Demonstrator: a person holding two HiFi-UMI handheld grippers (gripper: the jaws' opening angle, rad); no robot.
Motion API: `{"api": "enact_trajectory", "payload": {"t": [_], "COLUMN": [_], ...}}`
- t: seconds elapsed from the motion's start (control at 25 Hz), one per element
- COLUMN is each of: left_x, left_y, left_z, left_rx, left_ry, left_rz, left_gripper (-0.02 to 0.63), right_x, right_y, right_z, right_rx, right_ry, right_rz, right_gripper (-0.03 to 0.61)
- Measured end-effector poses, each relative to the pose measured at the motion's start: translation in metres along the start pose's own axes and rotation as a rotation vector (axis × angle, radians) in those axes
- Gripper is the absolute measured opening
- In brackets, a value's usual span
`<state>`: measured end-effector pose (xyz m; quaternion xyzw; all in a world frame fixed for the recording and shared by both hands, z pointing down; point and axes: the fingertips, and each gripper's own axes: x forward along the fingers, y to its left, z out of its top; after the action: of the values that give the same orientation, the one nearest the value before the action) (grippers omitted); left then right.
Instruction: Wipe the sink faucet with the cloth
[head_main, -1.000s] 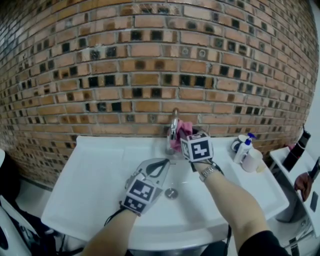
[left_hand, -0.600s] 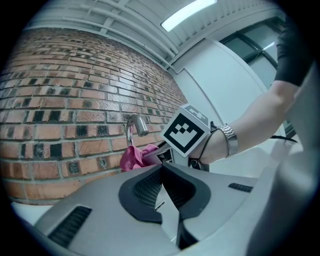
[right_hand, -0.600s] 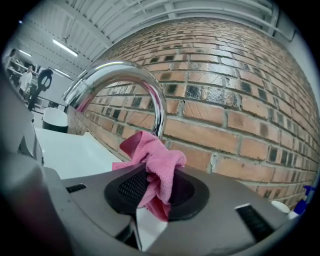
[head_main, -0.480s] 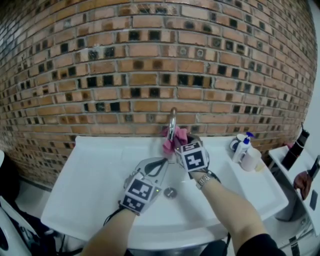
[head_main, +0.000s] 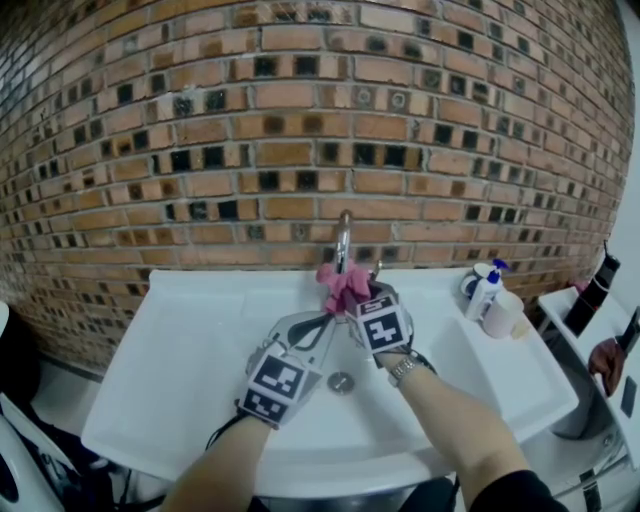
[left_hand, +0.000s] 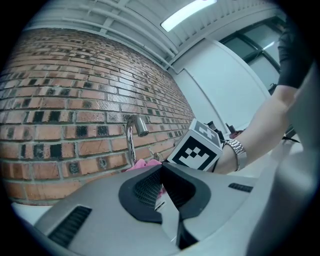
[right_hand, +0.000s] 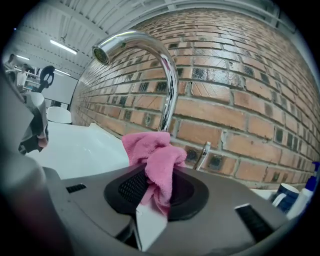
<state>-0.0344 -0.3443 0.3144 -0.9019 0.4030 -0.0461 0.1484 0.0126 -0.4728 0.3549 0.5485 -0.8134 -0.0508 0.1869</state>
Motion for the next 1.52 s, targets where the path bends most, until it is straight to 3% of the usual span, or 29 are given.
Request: {"api": "enact_trajectory", "payload": {"t": [0.64,1.52], "left_x": [0.0,0.002], "left_y": [-0.001,-0.001], "left_z": [-0.002,-0.006], "left_rx": [0.005,0.013], "left_ry": [0.009,0.021], "left_rz": [0.0,-0.002], "left_gripper": [0.006,0.006], "right_x": [0.003,-0.01], "right_y": [0.011,-0.039], "right_z": [-0.032,-0.051], "right_rx": [-0.019,-0.01], "right_ry": [0.108,0.161], "right_rz": [0.063,-0.032], "right_gripper": [0.095,0.094]}}
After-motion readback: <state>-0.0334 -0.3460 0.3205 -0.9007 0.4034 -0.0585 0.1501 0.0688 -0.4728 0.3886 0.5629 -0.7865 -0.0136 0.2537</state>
